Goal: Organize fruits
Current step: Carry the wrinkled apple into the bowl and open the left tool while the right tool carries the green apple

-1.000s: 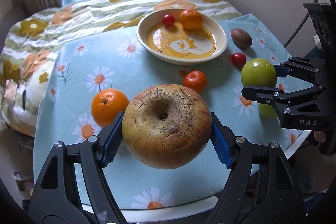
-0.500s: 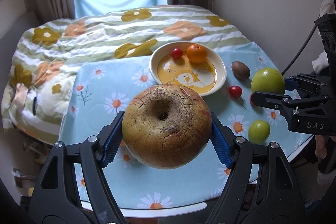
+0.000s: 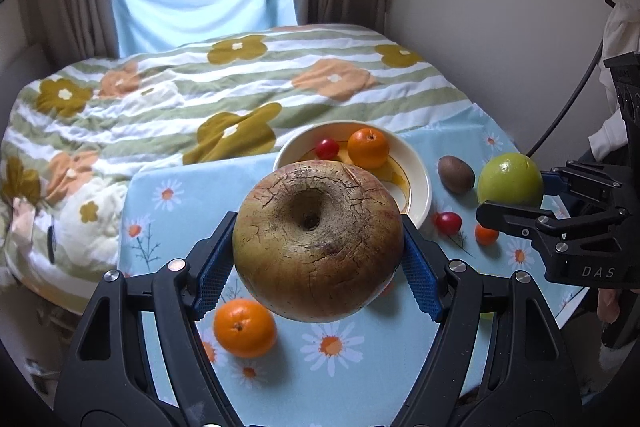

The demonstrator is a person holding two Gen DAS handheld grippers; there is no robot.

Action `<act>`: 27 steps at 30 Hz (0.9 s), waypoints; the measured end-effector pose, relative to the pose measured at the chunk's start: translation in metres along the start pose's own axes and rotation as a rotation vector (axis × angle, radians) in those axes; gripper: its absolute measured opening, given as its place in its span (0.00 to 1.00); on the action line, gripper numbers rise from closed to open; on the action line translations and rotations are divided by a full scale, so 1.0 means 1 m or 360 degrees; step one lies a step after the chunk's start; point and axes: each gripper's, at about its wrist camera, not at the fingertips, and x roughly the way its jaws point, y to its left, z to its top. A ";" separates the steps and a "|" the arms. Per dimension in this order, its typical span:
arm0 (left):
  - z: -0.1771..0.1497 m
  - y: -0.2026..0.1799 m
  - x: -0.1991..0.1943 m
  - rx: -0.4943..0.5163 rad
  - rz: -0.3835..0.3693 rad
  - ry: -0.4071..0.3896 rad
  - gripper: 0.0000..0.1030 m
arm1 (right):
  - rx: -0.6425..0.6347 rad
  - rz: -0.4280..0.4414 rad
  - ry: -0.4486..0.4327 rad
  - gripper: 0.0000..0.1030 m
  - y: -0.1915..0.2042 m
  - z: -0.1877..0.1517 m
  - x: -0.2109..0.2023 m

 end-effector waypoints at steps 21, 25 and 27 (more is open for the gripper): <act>0.056 0.017 0.151 0.0263 -0.0117 0.0228 0.79 | 0.0230 -0.0140 0.0115 0.50 -0.032 0.042 0.076; 0.056 0.010 0.173 0.0329 -0.0130 0.0276 0.79 | 0.0246 -0.0155 0.0137 0.51 -0.039 0.044 0.086; 0.055 0.007 0.182 0.0348 -0.0141 0.0301 0.79 | 0.0256 -0.0161 0.0145 0.51 -0.042 0.044 0.089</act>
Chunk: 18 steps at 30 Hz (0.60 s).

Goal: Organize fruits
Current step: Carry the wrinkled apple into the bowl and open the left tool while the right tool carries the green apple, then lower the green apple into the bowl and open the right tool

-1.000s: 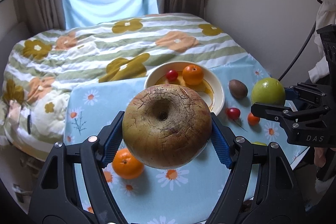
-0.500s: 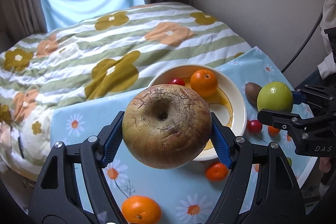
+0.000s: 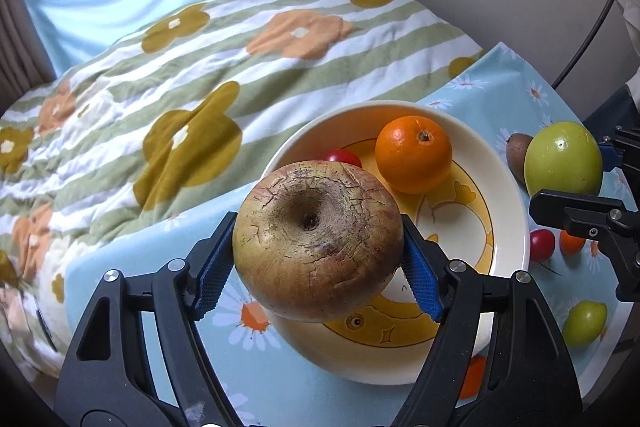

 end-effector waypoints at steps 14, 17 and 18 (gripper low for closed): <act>0.010 -0.003 -0.012 0.0014 -0.0004 -0.0091 1.00 | 0.0020 -0.0004 0.0004 0.50 -0.012 0.006 0.001; 0.007 0.001 -0.020 -0.0025 -0.0004 -0.0094 1.00 | 0.0010 0.0002 -0.0003 0.50 -0.012 0.007 -0.002; 0.005 0.003 -0.023 -0.0040 0.0000 -0.0093 1.00 | 0.0004 0.0003 -0.0005 0.50 -0.011 0.007 -0.003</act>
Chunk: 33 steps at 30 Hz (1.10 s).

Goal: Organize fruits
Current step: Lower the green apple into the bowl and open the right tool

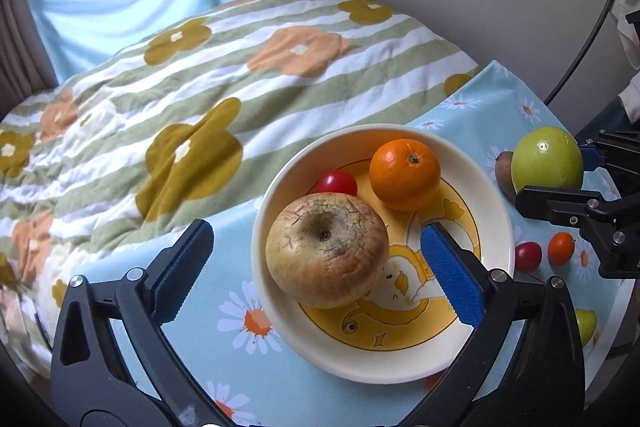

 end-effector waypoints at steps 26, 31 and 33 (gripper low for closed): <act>-0.078 0.036 -0.048 -0.0324 0.0098 0.0026 1.00 | -0.0087 0.0148 0.0157 0.51 0.035 -0.008 0.069; -0.086 0.038 -0.050 -0.0332 0.0100 0.0031 1.00 | -0.0101 0.0127 0.0156 0.51 0.038 -0.010 0.072; -0.087 0.039 -0.053 -0.0334 0.0097 0.0028 1.00 | -0.0110 0.0110 0.0159 0.51 0.040 -0.010 0.072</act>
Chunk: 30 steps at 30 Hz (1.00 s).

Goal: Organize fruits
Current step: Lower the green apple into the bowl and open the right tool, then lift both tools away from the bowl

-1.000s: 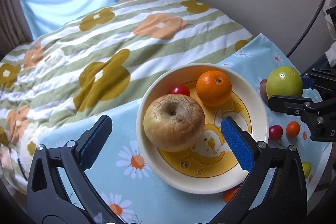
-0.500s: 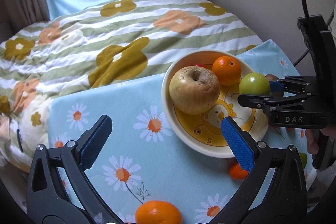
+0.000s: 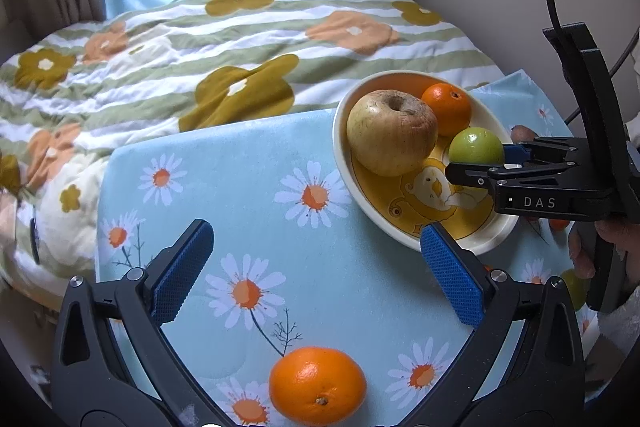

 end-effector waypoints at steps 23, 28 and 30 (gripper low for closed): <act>0.013 -0.007 -0.060 0.0054 -0.0009 -0.0136 1.00 | 0.0016 -0.0106 -0.0307 1.00 0.003 0.001 -0.095; 0.020 -0.023 -0.075 0.0111 -0.0058 -0.0166 1.00 | 0.0047 -0.0182 -0.0337 1.00 -0.008 -0.007 -0.128; 0.022 -0.033 -0.080 0.0143 -0.0062 -0.0173 1.00 | 0.0061 -0.0202 -0.0343 1.00 -0.013 -0.012 -0.139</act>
